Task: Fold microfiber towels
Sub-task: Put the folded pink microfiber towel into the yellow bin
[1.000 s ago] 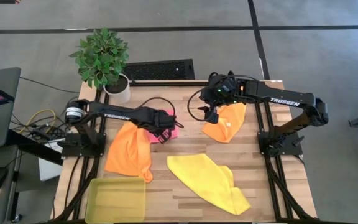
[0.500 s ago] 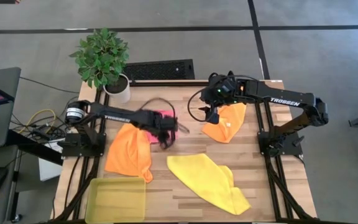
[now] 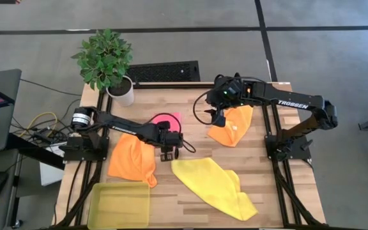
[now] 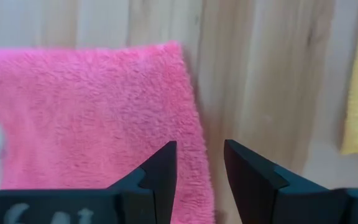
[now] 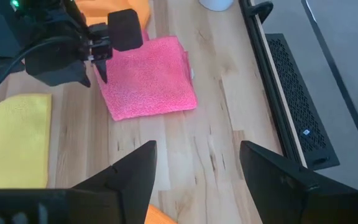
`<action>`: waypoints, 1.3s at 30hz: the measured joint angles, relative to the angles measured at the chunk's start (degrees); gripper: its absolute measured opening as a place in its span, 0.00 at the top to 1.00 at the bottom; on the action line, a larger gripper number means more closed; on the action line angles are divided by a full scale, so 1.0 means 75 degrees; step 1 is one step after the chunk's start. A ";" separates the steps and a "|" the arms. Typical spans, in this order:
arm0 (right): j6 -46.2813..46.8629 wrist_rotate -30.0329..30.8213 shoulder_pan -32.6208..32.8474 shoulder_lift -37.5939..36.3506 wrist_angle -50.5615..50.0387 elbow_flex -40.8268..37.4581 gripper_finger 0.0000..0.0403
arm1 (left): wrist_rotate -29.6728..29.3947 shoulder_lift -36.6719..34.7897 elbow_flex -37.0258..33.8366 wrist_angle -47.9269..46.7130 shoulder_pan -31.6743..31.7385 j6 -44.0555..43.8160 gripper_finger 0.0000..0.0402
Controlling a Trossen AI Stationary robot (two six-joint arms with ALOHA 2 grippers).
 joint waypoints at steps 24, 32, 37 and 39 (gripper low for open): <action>-0.0146 -0.0003 0.0000 0.0000 0.0045 0.0006 0.37 | -0.1457 0.0860 0.0058 0.0400 -0.0033 -0.0792 0.69; -0.0137 -0.0003 0.0000 0.0000 0.0059 0.0006 0.37 | -0.1307 0.0908 0.0067 0.0452 0.0248 -0.0762 0.69; -0.0134 -0.0003 0.0000 0.0000 0.0061 0.0006 0.37 | -0.0436 0.0992 0.0108 0.0315 0.0623 -0.0681 0.70; -0.0131 -0.0003 0.0000 0.0000 0.0058 0.0006 0.37 | -0.0352 0.1024 0.0105 0.0295 0.0737 -0.0678 0.73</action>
